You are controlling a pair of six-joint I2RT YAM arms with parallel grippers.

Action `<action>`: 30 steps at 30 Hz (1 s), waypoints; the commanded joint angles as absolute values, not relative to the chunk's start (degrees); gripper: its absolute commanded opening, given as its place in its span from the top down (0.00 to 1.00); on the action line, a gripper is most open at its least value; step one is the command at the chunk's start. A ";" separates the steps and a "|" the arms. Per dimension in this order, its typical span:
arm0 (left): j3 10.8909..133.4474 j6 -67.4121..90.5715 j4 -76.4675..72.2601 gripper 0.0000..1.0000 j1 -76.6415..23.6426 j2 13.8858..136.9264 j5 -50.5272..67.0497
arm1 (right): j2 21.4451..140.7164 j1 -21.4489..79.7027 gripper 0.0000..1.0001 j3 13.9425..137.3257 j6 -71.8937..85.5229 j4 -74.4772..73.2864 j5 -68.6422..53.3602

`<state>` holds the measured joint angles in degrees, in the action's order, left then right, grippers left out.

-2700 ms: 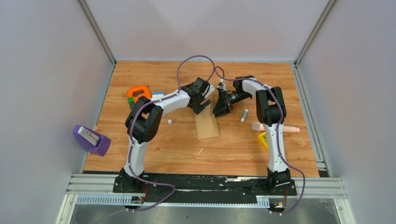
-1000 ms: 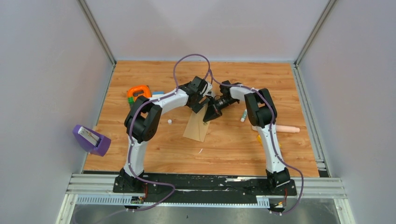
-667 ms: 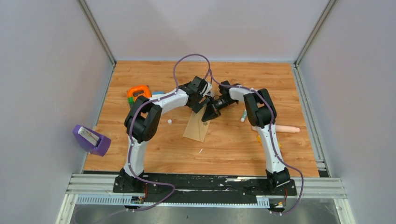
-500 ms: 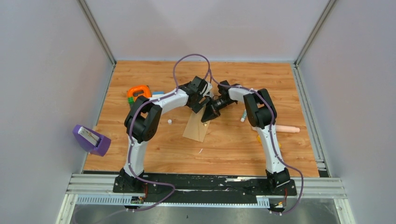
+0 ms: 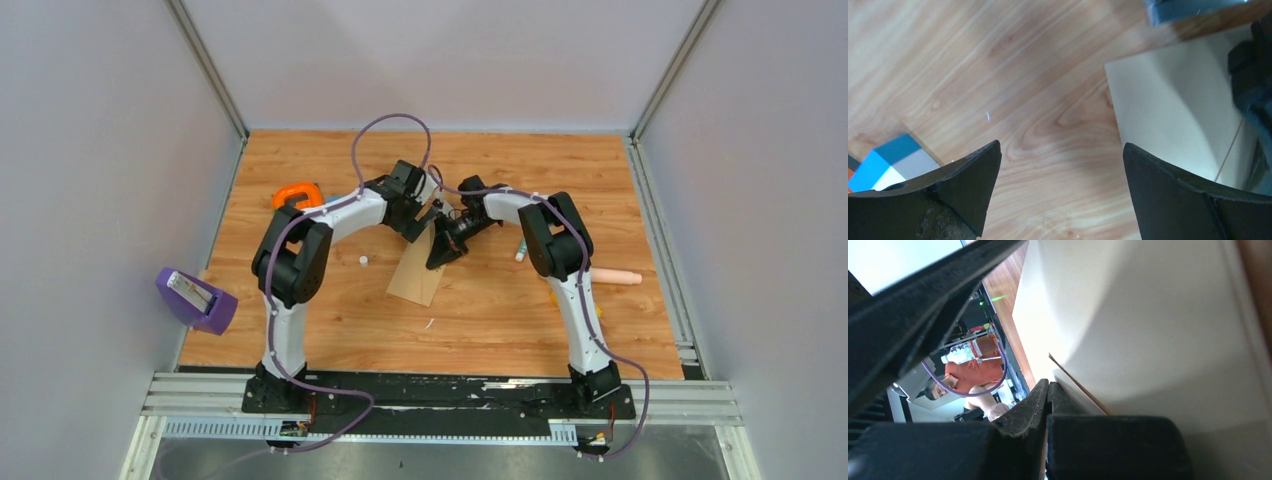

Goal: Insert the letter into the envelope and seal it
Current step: Seal the envelope flap on the envelope.

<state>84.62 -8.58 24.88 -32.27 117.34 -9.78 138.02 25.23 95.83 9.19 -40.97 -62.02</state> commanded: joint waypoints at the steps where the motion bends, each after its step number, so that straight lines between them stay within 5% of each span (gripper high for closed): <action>1: 81.30 -5.92 21.70 0.00 -29.25 108.11 1.17 | 139.26 25.82 1.00 94.72 8.20 -39.12 -55.34; 16: 71.97 -9.09 19.22 0.00 -25.45 94.29 28.37 | 142.17 24.21 1.00 96.91 7.08 -40.71 -63.18; 30: 57.90 -19.75 7.74 0.00 -41.12 90.16 1.40 | 142.95 23.40 1.00 98.17 7.39 -41.40 -65.16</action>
<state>59.37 -15.07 14.22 -40.12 92.60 11.77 140.38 23.81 97.65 6.42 -40.51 -67.42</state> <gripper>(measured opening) 0.998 0.009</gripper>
